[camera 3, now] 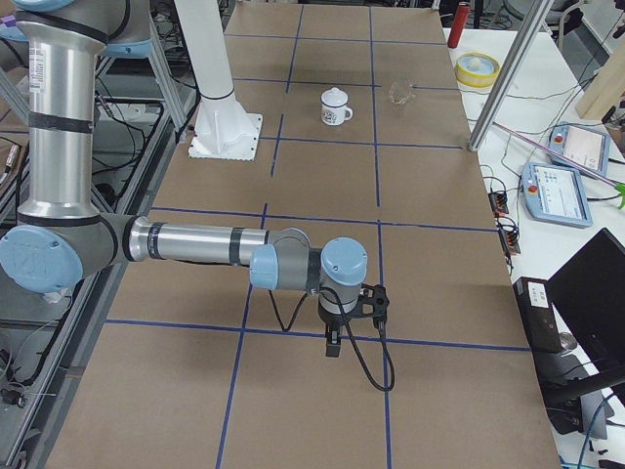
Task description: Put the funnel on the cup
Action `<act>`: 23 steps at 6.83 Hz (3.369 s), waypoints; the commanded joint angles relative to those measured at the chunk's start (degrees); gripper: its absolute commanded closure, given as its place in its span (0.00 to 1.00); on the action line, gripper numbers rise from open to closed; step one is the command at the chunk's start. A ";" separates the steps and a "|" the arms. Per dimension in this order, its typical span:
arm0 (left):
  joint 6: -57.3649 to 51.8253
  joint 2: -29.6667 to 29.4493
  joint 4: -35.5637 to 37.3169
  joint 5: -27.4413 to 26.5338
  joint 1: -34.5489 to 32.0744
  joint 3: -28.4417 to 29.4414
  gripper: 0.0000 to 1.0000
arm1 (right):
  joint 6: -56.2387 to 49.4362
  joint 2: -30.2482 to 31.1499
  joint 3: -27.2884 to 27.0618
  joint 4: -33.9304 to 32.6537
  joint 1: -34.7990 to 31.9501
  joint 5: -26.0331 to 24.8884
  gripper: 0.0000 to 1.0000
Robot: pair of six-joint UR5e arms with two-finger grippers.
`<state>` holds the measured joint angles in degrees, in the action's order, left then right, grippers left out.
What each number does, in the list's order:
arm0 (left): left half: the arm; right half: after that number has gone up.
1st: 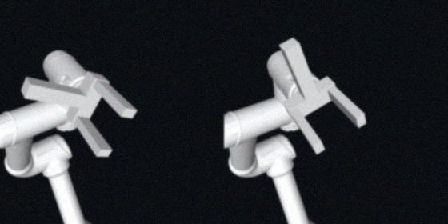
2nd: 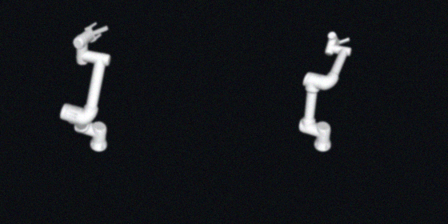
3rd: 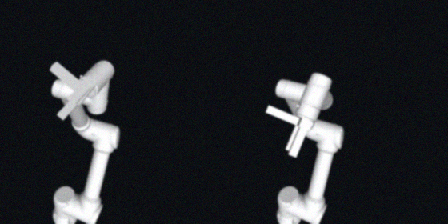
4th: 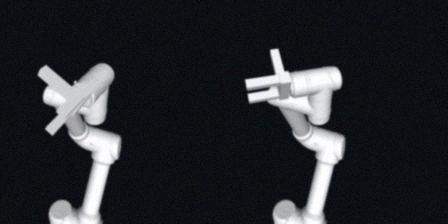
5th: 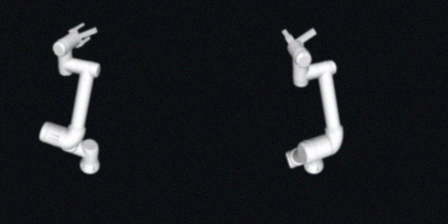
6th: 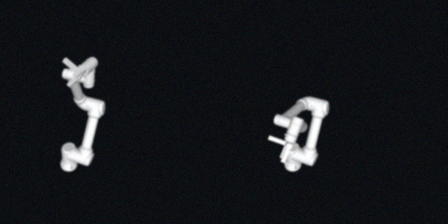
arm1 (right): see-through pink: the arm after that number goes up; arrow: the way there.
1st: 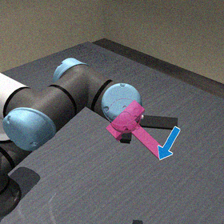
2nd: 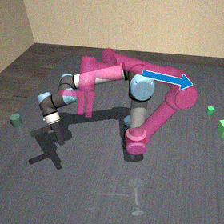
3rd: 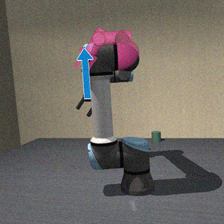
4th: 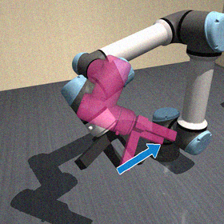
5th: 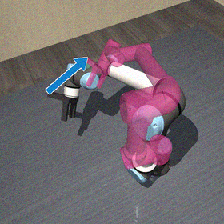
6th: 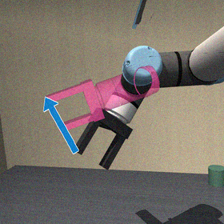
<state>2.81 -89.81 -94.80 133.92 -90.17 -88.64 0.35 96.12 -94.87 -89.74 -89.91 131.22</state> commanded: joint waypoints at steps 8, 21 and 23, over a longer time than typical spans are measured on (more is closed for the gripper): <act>0.01 -1.68 -0.04 0.03 0.00 -0.74 0.00 | 0.00 0.03 0.03 0.00 0.00 0.00 0.00; 48.03 -22.28 10.89 -13.55 38.16 -28.35 0.00 | 0.00 -0.06 -0.05 0.00 0.00 0.00 0.00; 54.09 -28.20 14.64 -14.83 41.28 -28.61 0.00 | 0.00 -0.06 -0.05 0.00 0.00 0.00 0.00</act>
<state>52.17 -114.56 -82.13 120.08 -51.72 -117.32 0.35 96.06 -94.91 -89.73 -89.91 131.22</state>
